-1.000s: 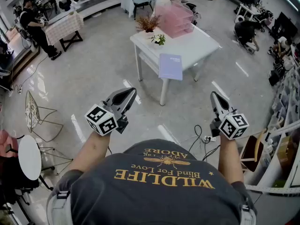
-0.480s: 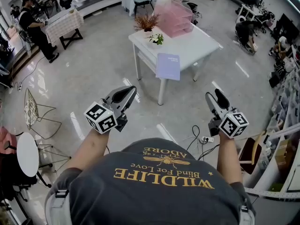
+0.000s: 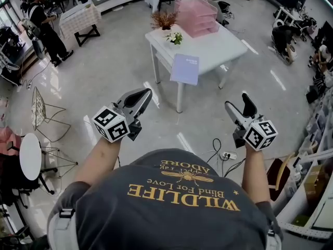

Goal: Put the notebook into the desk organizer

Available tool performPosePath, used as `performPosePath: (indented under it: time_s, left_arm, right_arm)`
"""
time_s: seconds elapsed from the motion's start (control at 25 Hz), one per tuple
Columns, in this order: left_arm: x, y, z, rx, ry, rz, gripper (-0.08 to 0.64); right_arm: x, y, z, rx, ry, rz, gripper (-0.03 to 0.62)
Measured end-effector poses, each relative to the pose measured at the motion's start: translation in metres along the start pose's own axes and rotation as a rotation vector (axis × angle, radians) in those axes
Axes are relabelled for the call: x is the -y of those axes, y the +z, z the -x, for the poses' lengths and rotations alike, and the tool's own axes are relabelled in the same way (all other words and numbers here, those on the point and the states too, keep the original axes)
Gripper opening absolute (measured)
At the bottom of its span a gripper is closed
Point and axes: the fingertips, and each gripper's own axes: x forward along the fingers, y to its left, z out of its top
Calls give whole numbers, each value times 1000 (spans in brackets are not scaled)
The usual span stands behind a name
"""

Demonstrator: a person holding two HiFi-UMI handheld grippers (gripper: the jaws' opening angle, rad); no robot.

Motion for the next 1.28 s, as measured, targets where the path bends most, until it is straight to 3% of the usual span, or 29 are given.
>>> performPosePath:
  time_s: [0.2, 0.36, 0.56, 0.76, 0.96, 1.28]
  left_arm:
    - [-2, -4, -17, -15, 9, -19, 2]
    - [-35, -9, -31, -13, 17, -5, 2]
    - [-109, -17, -68, -16, -41, 31, 2]
    - [-218, -8, -128, -8, -131, 70, 2]
    - [-307, 12, -193, -44, -258, 26, 2]
    - [-377, -3, -261, -73, -335, 72, 2]
  right_arm:
    - [23, -2, -16, 0, 15, -22, 399]
    - [39, -11, -48, -21, 16, -42, 399]
    - [61, -14, -110, -40, -38, -54, 399]
    - [91, -7, -200, -49, -131, -71, 399]
    - [121, 5, -278, -53, -225, -103, 399]
    - [173, -5, -331, -94, -314, -154, 399]
